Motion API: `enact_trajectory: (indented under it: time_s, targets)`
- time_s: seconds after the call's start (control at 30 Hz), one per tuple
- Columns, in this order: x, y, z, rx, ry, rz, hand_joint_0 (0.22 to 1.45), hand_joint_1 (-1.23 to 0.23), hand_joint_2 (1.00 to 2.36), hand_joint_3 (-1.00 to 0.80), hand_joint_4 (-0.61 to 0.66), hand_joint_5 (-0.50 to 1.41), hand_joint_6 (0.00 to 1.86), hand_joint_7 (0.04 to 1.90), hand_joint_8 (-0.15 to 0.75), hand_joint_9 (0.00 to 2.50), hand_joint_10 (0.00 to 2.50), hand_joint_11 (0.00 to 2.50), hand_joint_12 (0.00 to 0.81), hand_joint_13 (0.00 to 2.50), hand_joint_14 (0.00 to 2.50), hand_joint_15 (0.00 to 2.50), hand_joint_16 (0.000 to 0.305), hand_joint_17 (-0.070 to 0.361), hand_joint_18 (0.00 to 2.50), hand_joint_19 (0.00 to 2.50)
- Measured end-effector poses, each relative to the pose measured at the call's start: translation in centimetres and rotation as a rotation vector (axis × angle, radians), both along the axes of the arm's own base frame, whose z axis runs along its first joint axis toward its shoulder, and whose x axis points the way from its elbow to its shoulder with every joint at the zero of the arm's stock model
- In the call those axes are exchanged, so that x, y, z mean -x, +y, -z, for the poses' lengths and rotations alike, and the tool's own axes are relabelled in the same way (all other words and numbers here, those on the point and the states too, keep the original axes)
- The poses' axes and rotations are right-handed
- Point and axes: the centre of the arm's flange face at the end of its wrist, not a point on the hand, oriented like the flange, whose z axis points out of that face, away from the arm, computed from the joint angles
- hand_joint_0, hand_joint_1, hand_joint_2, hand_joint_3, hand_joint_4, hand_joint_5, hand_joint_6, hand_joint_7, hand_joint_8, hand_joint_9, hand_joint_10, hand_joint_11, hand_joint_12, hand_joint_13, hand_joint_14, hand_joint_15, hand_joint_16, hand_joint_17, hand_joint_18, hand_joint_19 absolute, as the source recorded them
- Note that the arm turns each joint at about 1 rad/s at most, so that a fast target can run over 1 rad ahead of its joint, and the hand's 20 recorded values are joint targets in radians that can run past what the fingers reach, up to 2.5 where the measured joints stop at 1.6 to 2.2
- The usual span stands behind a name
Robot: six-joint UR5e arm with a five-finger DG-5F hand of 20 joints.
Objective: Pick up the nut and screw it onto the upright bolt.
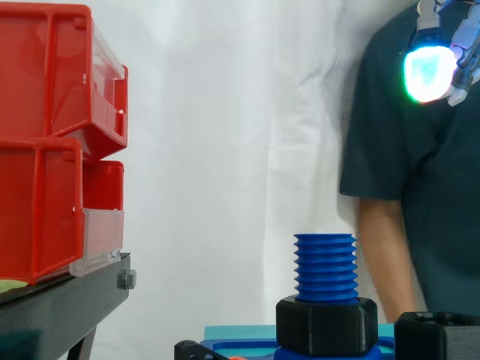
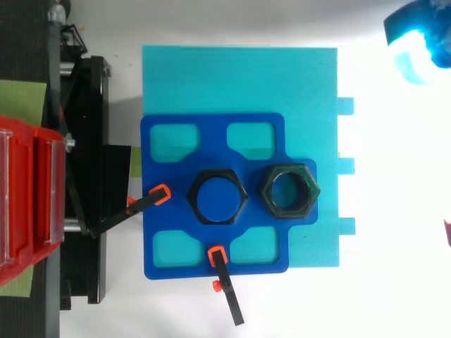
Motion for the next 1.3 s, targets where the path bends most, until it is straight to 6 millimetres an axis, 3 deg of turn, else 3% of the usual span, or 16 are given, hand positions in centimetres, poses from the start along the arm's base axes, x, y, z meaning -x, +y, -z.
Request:
enact_trajectory:
  time_s: [0.4,0.6,0.8,0.93,1.03,1.3]
  targets:
    - [0.01,-0.01,-0.01,0.0,0.0,0.0,0.5,-0.51,1.01,-0.43,0.27,-0.17,0.5,0.91,0.317,0.81,0.0,0.14,0.334,0.88,0.0,0.13,0.049,0.111,0.89,0.23]
    - [0.01,-0.01,-0.01,0.0,0.0,0.0,0.51,-0.36,1.0,-0.46,0.26,-0.17,0.5,0.9,0.314,0.81,0.01,0.14,0.333,0.87,0.0,0.14,0.049,0.111,0.87,0.24]
    - [0.0,-0.01,-0.02,0.0,0.0,0.0,0.49,-0.57,1.0,-0.5,0.28,-0.17,0.5,0.9,0.324,0.83,0.0,0.15,0.338,0.91,0.0,0.13,0.05,0.112,0.91,0.22]
    - [0.01,-0.01,-0.01,0.0,0.0,0.0,0.52,-0.42,1.01,-0.41,0.26,-0.17,0.5,0.9,0.309,0.82,0.0,0.16,0.33,0.89,0.0,0.15,0.048,0.108,0.88,0.24]
    - [0.01,-0.01,-0.02,0.0,0.0,0.0,0.53,-0.41,1.01,-0.41,0.26,-0.17,0.5,0.9,0.31,0.83,0.0,0.17,0.328,0.88,0.0,0.15,0.048,0.108,0.87,0.24]
    - [0.0,-0.01,-0.01,0.0,0.0,0.0,0.5,-0.55,1.01,-0.42,0.27,-0.17,0.5,0.91,0.316,0.83,0.01,0.17,0.338,0.89,0.0,0.15,0.05,0.112,0.88,0.24]
